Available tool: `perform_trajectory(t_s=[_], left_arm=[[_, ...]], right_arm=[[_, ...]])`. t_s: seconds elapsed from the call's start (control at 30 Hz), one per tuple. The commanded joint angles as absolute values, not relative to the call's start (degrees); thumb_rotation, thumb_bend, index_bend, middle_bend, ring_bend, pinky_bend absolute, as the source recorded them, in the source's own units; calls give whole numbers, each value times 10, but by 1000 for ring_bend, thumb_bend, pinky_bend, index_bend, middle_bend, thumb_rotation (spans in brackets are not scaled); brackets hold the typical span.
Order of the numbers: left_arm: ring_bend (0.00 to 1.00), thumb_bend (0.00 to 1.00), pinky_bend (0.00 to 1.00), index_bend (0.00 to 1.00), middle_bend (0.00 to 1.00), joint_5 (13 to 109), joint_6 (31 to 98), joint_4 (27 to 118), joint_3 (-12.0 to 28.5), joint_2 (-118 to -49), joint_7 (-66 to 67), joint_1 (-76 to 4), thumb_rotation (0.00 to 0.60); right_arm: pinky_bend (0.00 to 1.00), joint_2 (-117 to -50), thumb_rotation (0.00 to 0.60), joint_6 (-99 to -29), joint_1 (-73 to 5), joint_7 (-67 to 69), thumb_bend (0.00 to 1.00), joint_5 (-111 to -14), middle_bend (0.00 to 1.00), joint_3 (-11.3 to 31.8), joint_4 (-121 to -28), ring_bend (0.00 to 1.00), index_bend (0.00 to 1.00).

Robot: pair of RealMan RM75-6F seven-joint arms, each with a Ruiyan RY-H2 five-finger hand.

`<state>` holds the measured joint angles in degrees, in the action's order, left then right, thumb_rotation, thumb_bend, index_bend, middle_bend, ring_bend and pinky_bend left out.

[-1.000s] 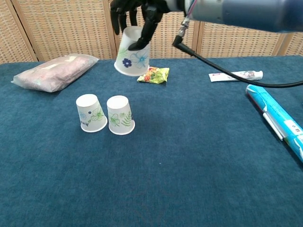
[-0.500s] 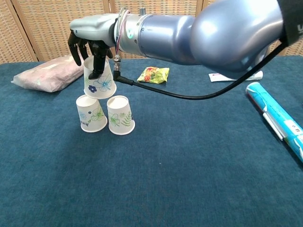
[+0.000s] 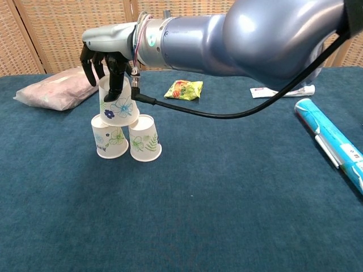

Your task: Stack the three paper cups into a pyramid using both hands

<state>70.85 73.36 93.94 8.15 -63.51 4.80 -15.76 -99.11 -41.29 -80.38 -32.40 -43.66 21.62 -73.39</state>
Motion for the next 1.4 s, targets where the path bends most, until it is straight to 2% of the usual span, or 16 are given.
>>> perform_trajectory(t_s=[0.03,0.23,0.27,0.37,0.5,0.73,0.9,0.97,1.03,1.13,1.4], left_arm=[[0,264,0,0,0,708,733,939,81,-635,48,-157,600],[0,264,0,0,0,707,733,941,82,-633,44,-157,600],[0,264,0,0,0,708,732,941,82,-632,44,-157,600],[0,264,0,0,0,708,732,942,82,-630,43,-156,600],[0,264,0,0,0,708,732,943,82,-629,40,-156,600],[0,264,0,0,0,712,734,944,82,-627,36,-154,600],[0,263,0,0,0,716,735,945,81,-626,33,-153,600],[0,264,0,0,0,721,739,948,80,-624,30,-151,600],[0,264,0,0,0,729,746,953,78,-623,28,-148,600],[0,264,0,0,0,741,753,959,74,-621,26,-145,600],[0,265,0,0,0,765,765,970,63,-616,21,-136,600]], right_arm=[[616,-988,600,-417,-806,-326,456,-431,566,212,-738,476,470],[616,-981,600,-420,-808,-320,437,-417,518,207,-748,472,458],[601,-978,600,-414,-809,-317,401,-412,492,206,-751,457,435],[426,-968,600,-400,-814,-314,202,-395,323,204,-760,323,294],[380,-963,600,-403,-817,-309,102,-388,219,200,-769,247,226],[274,-945,600,-438,-809,-300,71,-402,164,200,-797,179,198],[208,-883,600,-492,-773,-303,46,-442,149,191,-860,163,181],[76,-844,600,-529,-743,-310,22,-480,116,174,-888,113,159],[0,-807,600,-568,-708,-314,6,-530,66,147,-906,39,129],[0,-752,600,-616,-651,-303,0,-597,3,107,-922,0,75],[0,-644,600,-719,-513,-241,0,-697,0,31,-956,0,9]])
